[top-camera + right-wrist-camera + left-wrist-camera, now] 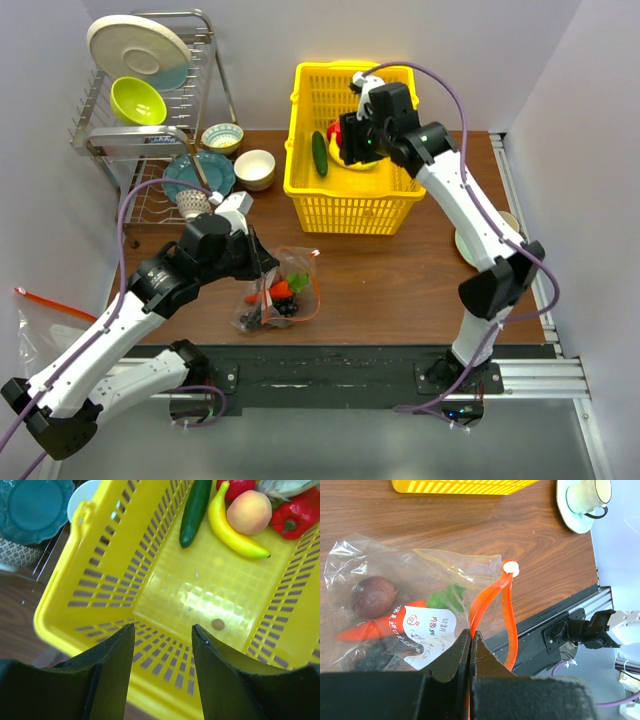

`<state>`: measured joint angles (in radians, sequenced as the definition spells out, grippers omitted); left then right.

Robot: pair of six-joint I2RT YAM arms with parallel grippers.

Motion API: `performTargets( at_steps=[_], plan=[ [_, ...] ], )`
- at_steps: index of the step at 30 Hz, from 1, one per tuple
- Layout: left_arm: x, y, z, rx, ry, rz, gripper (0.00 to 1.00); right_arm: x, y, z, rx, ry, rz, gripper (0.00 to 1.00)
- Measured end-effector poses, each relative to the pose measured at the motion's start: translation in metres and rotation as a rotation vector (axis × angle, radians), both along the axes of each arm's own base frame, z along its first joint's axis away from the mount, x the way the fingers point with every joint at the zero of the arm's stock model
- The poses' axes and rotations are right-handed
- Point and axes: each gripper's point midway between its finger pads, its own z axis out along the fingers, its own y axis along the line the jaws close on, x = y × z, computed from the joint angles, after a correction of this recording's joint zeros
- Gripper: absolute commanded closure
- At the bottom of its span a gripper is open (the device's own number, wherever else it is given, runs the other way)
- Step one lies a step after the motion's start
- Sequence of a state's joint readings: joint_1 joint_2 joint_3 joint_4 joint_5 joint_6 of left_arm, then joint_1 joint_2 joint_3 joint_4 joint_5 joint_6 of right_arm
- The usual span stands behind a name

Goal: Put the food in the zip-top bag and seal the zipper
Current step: Pick up the fake fruit from the bin.

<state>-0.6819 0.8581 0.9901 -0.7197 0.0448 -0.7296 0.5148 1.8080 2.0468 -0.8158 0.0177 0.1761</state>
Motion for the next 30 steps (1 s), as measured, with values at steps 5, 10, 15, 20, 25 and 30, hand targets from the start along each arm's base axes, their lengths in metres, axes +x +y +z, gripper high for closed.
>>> performTargets(
  at_steps=[5, 10, 15, 20, 25, 30],
  plan=[
    [0.0, 0.0, 0.0, 0.002, 0.001, 0.001, 1.0, 0.049, -0.012, -0.024, 0.007, 0.034, -0.032, 0.44],
    [0.0, 0.002, -0.002, 0.009, 0.004, 0.007, 1.0, 0.098, -0.023, -0.075, -0.017, 0.095, -0.061, 0.33],
    [0.002, 0.003, -0.002, 0.015, 0.0, 0.017, 1.0, 0.13, -0.027, -0.14, -0.049, 0.158, -0.069, 0.11],
    [0.004, 0.003, -0.005, 0.025, 0.007, 0.022, 1.0, 0.151, -0.025, -0.199, -0.087, 0.185, -0.064, 0.1],
    [0.006, 0.001, -0.011, 0.04, 0.025, 0.022, 1.0, 0.175, -0.022, -0.238, -0.114, 0.142, -0.069, 0.08],
    [0.007, 0.0, -0.012, 0.043, 0.028, 0.022, 1.0, 0.201, -0.024, -0.243, -0.15, 0.036, -0.079, 0.08]
  ],
)
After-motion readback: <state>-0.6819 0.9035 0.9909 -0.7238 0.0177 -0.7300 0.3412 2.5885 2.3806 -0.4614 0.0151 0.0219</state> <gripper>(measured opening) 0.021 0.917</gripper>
